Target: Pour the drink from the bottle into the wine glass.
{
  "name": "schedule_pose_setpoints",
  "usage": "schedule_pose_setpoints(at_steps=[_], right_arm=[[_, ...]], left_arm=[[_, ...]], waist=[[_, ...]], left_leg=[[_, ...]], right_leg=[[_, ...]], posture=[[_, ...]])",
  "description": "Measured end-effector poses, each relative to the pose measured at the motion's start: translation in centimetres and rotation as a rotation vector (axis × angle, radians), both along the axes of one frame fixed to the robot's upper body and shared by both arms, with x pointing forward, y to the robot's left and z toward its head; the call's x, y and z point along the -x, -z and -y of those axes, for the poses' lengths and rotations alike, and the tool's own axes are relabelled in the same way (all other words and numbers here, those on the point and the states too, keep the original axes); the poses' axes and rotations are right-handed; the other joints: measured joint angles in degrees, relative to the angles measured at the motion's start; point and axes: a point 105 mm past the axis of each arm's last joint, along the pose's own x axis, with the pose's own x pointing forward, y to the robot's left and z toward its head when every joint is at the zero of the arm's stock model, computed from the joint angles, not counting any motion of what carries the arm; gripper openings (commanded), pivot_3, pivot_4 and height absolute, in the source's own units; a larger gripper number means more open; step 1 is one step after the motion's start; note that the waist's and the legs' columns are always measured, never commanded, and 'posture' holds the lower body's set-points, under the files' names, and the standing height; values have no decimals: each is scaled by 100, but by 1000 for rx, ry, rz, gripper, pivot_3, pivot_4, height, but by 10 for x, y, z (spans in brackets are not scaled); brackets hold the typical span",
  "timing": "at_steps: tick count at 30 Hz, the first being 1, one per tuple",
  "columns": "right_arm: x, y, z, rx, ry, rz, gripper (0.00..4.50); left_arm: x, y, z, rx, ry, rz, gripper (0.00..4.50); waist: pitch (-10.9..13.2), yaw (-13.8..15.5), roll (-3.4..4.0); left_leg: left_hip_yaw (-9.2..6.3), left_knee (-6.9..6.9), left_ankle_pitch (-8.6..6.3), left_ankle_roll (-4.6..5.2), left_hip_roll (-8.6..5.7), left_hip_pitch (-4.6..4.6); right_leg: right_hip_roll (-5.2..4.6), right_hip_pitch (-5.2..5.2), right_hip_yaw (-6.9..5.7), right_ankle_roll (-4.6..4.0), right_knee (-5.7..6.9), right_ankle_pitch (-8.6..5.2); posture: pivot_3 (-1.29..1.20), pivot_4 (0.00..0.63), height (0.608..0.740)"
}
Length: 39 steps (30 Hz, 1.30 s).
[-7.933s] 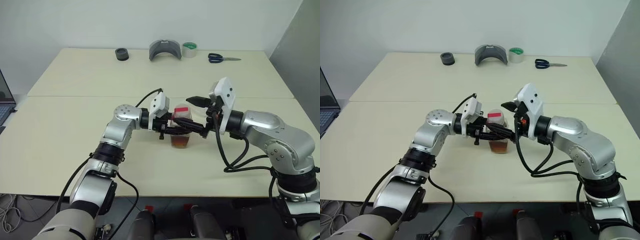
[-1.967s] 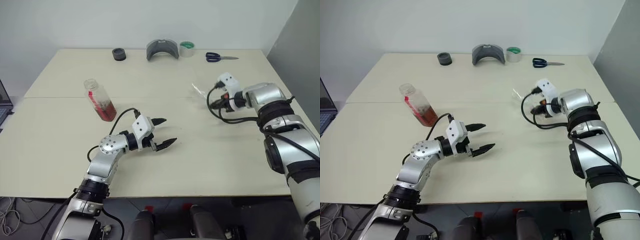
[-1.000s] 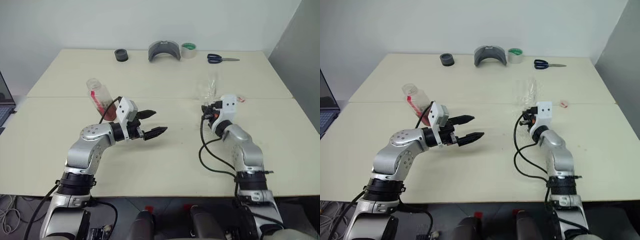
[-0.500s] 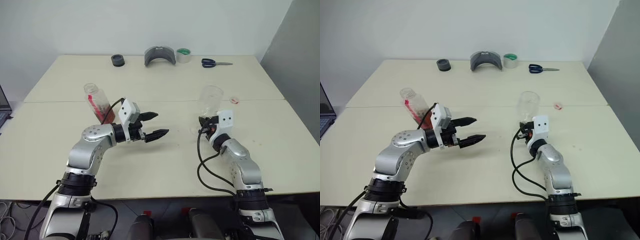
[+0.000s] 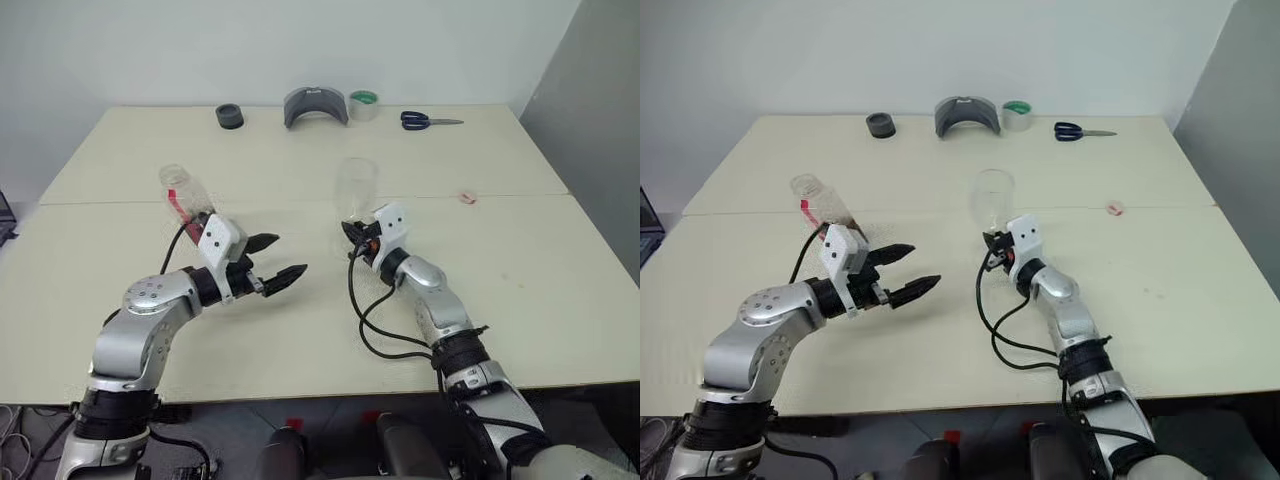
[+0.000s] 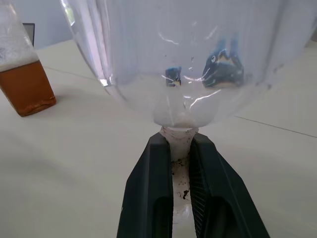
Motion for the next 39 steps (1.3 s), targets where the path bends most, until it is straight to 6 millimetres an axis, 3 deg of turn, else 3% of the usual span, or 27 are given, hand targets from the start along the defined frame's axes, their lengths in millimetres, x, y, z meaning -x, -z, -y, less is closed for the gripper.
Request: schedule_pose_setpoints(at_steps=[10,14,23,29,39], right_arm=[[0,3,-5,5,-41,25,160],[0,4,-5,8,-52,25,1341],[4,5,-8,12,-73,17,4487],[9,17,2,38,-77,-19,4487],[13,16,3,39,-83,-23,4487]], left_arm=[[2,-15,-1,28,-38,40,4500],[3,-17,1,42,-29,47,4500],[0,-25,3,51,-21,96,4500],[-6,-30,4,64,-27,131,4500],[-7,-29,9,57,-10,149,4500]], waist=[[0,0,1],[1,4,1],[1,39,1],[4,56,2],[5,60,2]], left_leg=[[0,0,1,-2,3,7],[1,0,1,-2,4,8],[1,0,1,-3,4,8],[6,-1,0,-4,4,4],[5,-1,0,-4,6,4]], right_leg=[[31,0,0,-5,4,3],[35,0,0,-7,4,4],[35,0,1,-7,3,4],[35,-4,3,-7,1,4],[39,-5,3,-7,1,4]], posture=[[0,150,740],[0,150,740],[0,150,740],[0,150,740],[0,150,740]])
